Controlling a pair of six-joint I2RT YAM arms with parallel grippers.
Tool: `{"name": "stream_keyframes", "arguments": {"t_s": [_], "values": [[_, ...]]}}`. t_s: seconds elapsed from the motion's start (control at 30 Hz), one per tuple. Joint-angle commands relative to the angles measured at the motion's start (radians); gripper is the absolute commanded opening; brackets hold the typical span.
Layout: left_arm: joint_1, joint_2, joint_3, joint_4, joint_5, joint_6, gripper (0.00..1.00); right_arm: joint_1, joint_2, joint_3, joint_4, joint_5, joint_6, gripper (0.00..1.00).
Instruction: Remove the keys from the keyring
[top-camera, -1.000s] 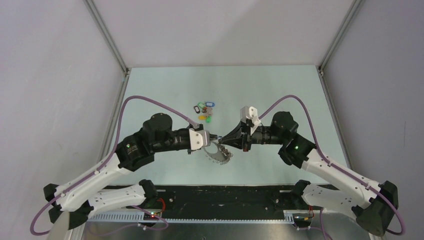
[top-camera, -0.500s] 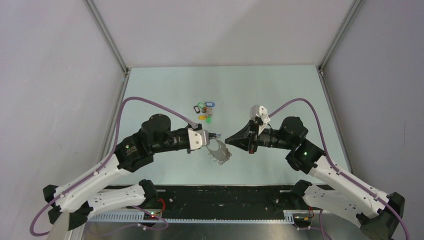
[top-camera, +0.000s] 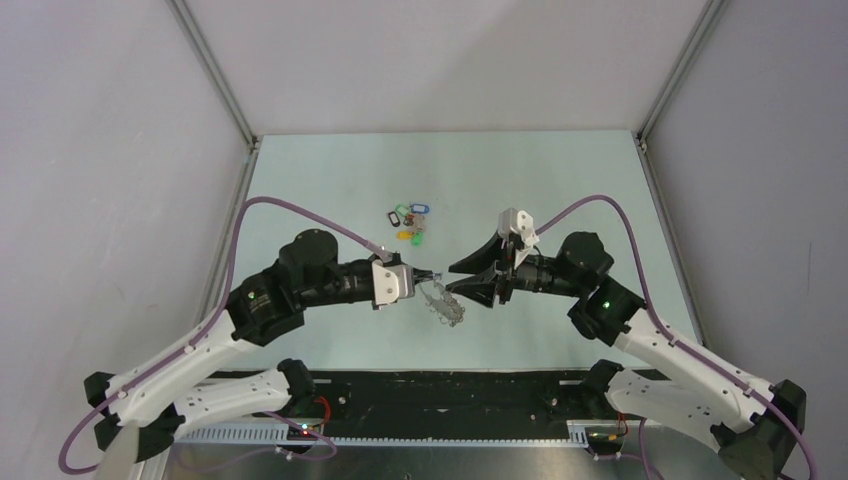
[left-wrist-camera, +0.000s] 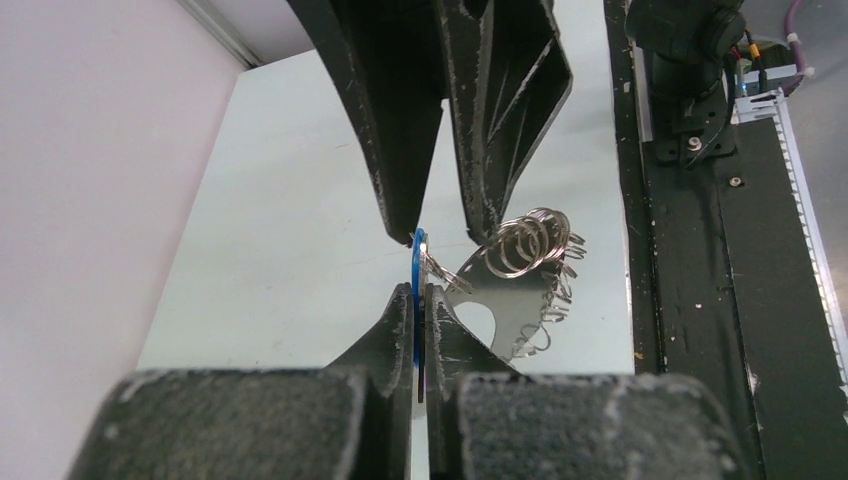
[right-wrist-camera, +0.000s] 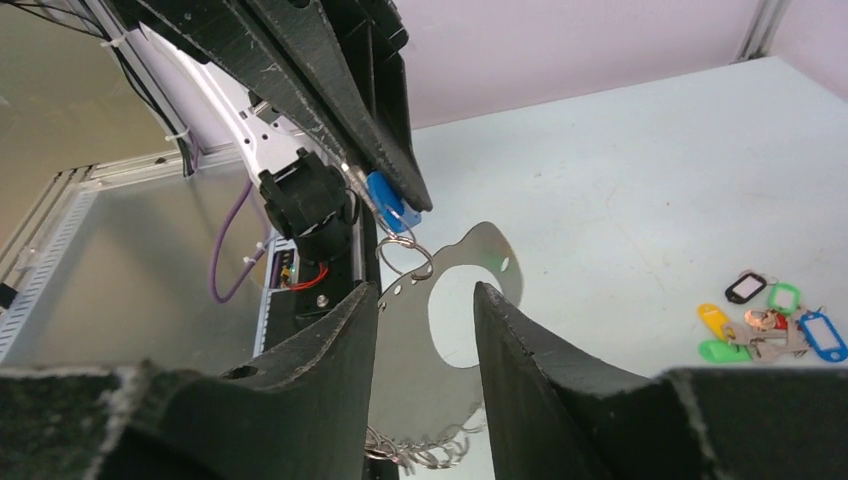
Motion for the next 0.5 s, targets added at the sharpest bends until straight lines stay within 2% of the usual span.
{"name": "stream_keyframes", "arguments": {"t_s": [0.0,0.3,0.47], "values": [[0.000,-0.024,-0.005,0.061,0.044,0.025,0.00,-0.004,0.022,0.002,0.093,-0.009,-0.028,0.45],[0.000,-0.028,-0.005,0.061,0.050,0.029,0.00,-0.008,0.088,0.007,0.212,-0.141,0.040,0.52],[0.000,-0.037,-0.005,0.061,0.055,0.031,0.00,-0.003,0.121,0.011,0.211,-0.186,0.047,0.50]]}}
